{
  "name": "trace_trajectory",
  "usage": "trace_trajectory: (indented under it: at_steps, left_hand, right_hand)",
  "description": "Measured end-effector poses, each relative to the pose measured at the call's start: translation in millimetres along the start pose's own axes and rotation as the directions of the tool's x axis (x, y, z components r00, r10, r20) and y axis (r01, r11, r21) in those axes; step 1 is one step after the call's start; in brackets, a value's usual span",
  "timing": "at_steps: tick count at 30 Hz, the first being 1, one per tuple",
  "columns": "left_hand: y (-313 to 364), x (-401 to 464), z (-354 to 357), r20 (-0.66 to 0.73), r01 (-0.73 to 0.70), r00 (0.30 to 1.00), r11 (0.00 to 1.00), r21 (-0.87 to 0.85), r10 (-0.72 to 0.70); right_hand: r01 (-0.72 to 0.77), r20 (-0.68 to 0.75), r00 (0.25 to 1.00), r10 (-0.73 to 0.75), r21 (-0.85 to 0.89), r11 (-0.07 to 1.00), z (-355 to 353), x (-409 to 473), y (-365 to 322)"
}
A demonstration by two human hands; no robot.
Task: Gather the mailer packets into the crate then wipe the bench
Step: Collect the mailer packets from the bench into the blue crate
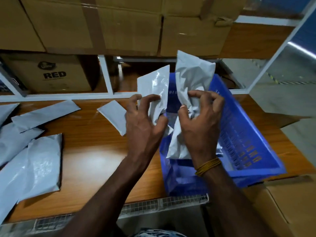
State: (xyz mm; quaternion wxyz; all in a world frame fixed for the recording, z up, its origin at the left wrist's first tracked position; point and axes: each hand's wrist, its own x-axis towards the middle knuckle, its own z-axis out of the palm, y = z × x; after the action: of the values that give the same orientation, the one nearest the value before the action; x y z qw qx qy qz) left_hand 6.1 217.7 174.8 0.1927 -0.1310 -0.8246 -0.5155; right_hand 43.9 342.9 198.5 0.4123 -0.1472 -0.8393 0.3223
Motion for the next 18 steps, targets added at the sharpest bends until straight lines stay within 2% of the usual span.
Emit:
trace_trajectory:
  at_steps: [5,8,10,14,18]
  left_hand:
    - [30.8,15.8,54.8,0.052,-0.011,0.999,0.992,0.126,0.004]
    - [32.3,29.1,93.4,0.135,-0.012,0.991,0.966,0.260,-0.024]
    - [29.4,35.3,119.6,0.227,0.005,0.969,0.929,0.370,-0.096]
    - [10.5,43.6,159.2,0.379,0.092,0.867,0.850,0.519,-0.324]
    - [-21.2,42.3,181.4,0.418,0.128,0.772,0.761,0.636,-0.478]
  right_hand:
    - [-0.038,-0.027,0.999,0.035,-0.089,0.995,-24.3,31.6,57.7]
    - [-0.071,0.048,0.996,0.079,-0.153,0.986,-19.2,48.8,98.6]
    - [-0.103,0.130,0.983,0.131,-0.202,0.974,-8.7,58.9,123.2]
    - [-0.163,0.360,0.879,0.311,-0.386,0.908,17.4,66.8,162.0]
    - [-0.143,0.517,0.753,0.408,-0.476,0.868,38.3,64.6,194.3]
